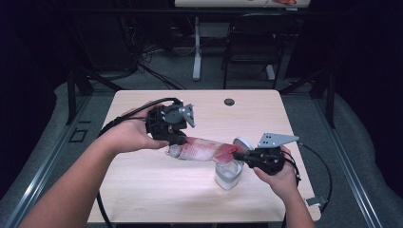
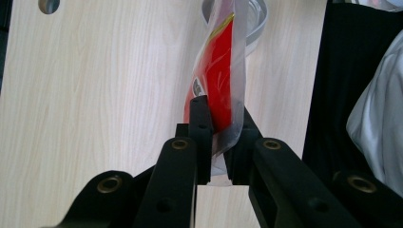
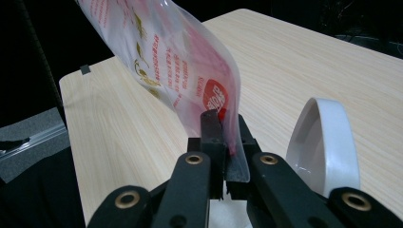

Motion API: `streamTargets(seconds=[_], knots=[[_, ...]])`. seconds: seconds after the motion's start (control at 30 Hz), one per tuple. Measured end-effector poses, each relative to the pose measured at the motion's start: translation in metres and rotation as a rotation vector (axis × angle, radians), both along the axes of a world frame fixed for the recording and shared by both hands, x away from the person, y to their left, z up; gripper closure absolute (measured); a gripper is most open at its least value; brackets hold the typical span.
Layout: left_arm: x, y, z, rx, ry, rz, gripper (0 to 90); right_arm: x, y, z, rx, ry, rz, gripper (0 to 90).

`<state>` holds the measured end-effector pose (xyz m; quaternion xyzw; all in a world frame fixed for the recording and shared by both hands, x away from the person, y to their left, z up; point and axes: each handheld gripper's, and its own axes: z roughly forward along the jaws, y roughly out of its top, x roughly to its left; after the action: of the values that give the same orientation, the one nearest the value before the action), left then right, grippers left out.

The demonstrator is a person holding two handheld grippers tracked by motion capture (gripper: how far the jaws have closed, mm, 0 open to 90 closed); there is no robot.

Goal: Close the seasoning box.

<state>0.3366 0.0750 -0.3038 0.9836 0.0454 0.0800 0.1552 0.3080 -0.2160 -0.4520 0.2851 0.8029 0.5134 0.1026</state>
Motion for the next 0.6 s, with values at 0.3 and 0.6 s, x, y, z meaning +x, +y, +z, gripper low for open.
streamTargets(seconds=[0.3, 0.6], knots=[[-0.0006, -0.0017, 0.0011, 0.001, -0.001, -0.004, 83.8, 0.0003, -0.0001, -0.0005, -0.005, 0.001, -0.001, 88.6], [-0.0005, -0.0026, 0.0022, 0.004, -0.004, -0.008, 83.9, 0.0002, 0.0001, -0.0006, -0.014, 0.002, -0.002, 88.6]])
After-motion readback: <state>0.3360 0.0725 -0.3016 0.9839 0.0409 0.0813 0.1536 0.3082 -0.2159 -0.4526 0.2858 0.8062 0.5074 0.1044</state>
